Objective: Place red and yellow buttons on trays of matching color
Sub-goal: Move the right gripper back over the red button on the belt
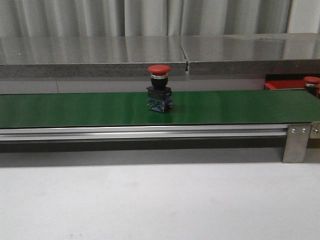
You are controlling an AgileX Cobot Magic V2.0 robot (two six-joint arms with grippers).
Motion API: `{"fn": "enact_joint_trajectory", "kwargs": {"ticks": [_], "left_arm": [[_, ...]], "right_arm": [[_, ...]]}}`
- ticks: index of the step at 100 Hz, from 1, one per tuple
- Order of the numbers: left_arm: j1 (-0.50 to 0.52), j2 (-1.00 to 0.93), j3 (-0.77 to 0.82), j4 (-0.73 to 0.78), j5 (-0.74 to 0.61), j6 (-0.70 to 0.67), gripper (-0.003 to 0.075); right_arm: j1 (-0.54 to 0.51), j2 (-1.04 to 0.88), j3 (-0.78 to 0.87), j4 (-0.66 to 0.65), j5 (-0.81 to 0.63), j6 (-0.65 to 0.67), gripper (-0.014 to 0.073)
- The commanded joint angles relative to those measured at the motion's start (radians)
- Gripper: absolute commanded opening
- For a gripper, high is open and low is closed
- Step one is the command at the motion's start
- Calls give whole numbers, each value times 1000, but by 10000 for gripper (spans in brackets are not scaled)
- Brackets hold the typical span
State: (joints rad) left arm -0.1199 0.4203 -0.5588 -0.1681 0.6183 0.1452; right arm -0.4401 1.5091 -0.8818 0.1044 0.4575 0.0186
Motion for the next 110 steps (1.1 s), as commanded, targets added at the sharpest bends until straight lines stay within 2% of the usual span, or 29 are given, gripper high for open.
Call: {"fn": "enact_joint_trajectory", "kwargs": {"ticks": [1, 21, 43, 63, 110], "left_arm": [[-9, 5, -28, -17, -66, 0, -19], [-9, 5, -28, -17, -66, 0, -19], [-9, 5, -28, -17, -66, 0, -19], [-9, 7, -28, -17, -66, 0, -19], [-9, 7, -28, -17, -66, 0, -19]], "right_arm": [[-2, -85, -25, 2, -27, -2, 615], [37, -203, -30, 3, 14, -2, 615], [158, -249, -65, 3, 87, -40, 615], [262, -198, -202, 3, 244, -73, 615], [566, 23, -537, 3, 503, -167, 615]]}}
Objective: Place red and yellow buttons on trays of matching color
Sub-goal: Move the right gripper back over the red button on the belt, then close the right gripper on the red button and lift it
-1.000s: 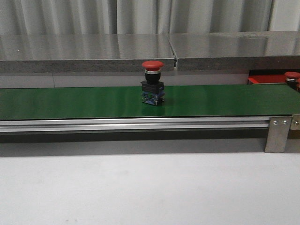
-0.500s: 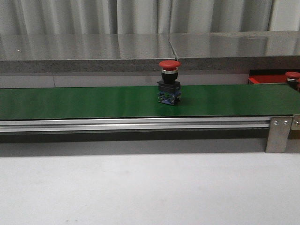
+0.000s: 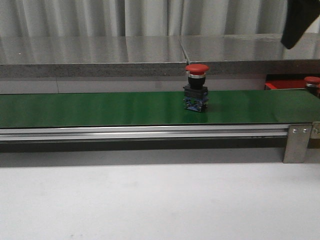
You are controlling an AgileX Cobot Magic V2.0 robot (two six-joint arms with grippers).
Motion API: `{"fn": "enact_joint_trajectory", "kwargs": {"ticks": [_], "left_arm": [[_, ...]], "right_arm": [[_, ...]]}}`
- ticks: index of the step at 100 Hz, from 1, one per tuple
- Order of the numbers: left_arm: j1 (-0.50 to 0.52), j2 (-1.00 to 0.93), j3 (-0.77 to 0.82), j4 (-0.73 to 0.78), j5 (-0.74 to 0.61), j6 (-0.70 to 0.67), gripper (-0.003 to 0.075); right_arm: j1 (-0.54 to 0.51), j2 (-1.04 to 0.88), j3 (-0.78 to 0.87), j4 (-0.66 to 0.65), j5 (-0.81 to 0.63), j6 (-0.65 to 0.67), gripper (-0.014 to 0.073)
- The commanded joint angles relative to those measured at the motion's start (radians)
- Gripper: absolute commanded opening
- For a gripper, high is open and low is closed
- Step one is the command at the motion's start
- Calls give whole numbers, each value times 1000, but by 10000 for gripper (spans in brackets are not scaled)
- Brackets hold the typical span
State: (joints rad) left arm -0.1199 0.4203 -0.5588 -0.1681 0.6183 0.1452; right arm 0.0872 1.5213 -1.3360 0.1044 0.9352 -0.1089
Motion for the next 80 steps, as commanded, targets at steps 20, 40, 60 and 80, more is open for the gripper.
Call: {"fn": "enact_joint_trajectory", "kwargs": {"ticks": [20, 40, 60, 80], "left_arm": [[-9, 7, -28, -17, -66, 0, -19], [-9, 7, -28, -17, -66, 0, -19], [-9, 7, -28, -17, -66, 0, -19], [-9, 7, -28, -17, -66, 0, -19]], "right_arm": [[124, 133, -220, 4, 131, -131, 615], [152, 232, -310, 48, 177, -246, 615], [152, 305, -358, 115, 166, -383, 615], [152, 342, -363, 117, 114, -413, 612]]}}
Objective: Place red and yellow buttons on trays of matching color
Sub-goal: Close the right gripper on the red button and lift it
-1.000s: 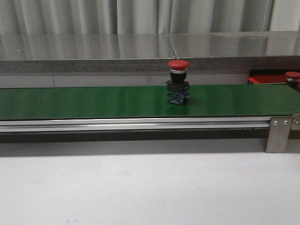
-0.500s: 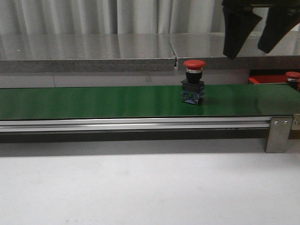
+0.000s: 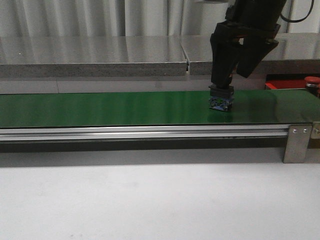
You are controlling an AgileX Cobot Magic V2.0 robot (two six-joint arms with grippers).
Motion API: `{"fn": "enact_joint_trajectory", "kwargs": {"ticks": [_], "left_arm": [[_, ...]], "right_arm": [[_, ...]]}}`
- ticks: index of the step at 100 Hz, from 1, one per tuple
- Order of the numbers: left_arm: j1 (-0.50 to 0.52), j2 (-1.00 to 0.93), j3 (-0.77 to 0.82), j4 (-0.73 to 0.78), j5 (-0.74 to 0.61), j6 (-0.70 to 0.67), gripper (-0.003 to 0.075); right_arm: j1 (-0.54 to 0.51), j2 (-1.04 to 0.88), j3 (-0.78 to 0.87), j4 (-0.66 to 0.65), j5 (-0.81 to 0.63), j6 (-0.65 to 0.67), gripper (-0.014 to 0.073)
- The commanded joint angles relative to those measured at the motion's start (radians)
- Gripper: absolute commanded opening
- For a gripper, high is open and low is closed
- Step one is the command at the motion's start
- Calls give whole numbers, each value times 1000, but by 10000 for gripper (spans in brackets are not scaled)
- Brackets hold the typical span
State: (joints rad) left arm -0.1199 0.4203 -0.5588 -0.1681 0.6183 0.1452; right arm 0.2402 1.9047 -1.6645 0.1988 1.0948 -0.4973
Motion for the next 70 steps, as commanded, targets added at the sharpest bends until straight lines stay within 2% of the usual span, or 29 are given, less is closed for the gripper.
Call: {"fn": "enact_joint_trajectory", "kwargs": {"ticks": [1, 8, 12, 27, 39, 51, 70], "left_arm": [[-9, 7, -28, -17, -66, 0, -19], [-9, 7, -28, -17, -66, 0, -19], [-9, 7, -28, -17, -66, 0, -19], [-9, 7, -28, -17, -66, 0, -19], [-9, 7, -28, -17, -66, 0, -19], [-9, 7, -28, -17, -66, 0, -19], [-9, 7, -28, -17, -66, 0, -19]], "right_arm": [[-1, -41, -35, 22, -47, -25, 612], [-1, -34, -35, 22, -59, -25, 582], [-1, -32, -35, 22, -66, -25, 535], [-1, -24, -35, 22, -77, -25, 272], [-3, -29, -35, 22, -93, -25, 128], [-3, -52, -35, 22, -114, -24, 73], [-20, -115, -35, 21, -149, 88, 69]]}}
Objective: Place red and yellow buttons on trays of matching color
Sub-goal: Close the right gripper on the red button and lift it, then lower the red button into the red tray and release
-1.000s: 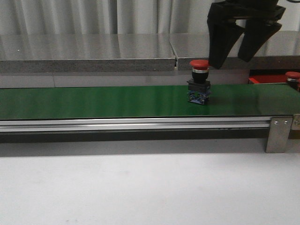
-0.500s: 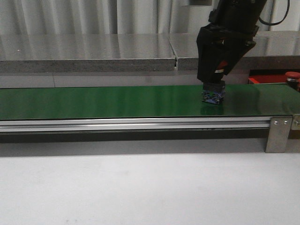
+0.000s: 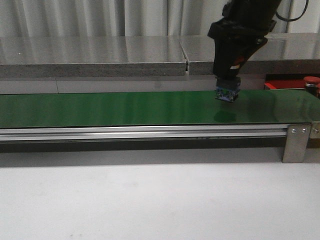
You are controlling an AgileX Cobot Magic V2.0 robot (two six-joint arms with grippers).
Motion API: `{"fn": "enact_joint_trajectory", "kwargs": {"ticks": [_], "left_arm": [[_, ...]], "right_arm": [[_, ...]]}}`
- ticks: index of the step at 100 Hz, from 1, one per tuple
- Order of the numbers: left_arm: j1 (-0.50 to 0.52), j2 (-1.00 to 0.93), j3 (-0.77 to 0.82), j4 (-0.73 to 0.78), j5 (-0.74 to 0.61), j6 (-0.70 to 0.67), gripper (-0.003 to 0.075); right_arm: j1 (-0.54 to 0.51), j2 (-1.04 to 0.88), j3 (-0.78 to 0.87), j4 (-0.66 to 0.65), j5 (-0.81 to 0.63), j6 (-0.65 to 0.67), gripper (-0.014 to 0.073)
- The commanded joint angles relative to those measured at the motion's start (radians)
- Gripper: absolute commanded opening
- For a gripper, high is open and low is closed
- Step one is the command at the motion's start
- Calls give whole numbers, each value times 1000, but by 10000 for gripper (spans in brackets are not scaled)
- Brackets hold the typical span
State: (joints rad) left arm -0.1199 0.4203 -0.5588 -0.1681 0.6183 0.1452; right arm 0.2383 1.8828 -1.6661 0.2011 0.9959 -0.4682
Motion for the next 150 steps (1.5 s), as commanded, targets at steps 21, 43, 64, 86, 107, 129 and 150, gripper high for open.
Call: {"fn": "enact_joint_trajectory", "kwargs": {"ticks": [21, 43, 64, 86, 107, 129, 150], "left_arm": [[-9, 7, -28, -17, -66, 0, -19], [-9, 7, -28, -17, -66, 0, -19], [-9, 7, -28, -17, -66, 0, -19], [-9, 7, -28, -17, -66, 0, -19], [-9, 7, -28, -17, -66, 0, -19], [-9, 7, -28, -17, -66, 0, -19], [-9, 7, -28, -17, -66, 0, -19]], "right_arm": [[-82, -154, -30, -13, -48, 203, 69], [-174, -210, 10, -84, -45, 317, 69], [-286, -228, 77, -143, -61, 365, 69], [-409, -228, 141, -143, -116, 382, 69], [-523, -228, 181, -142, -178, 383, 69], [-574, -228, 253, -125, -344, 386, 69], [-574, -213, 279, -88, -459, 387, 69]]}}
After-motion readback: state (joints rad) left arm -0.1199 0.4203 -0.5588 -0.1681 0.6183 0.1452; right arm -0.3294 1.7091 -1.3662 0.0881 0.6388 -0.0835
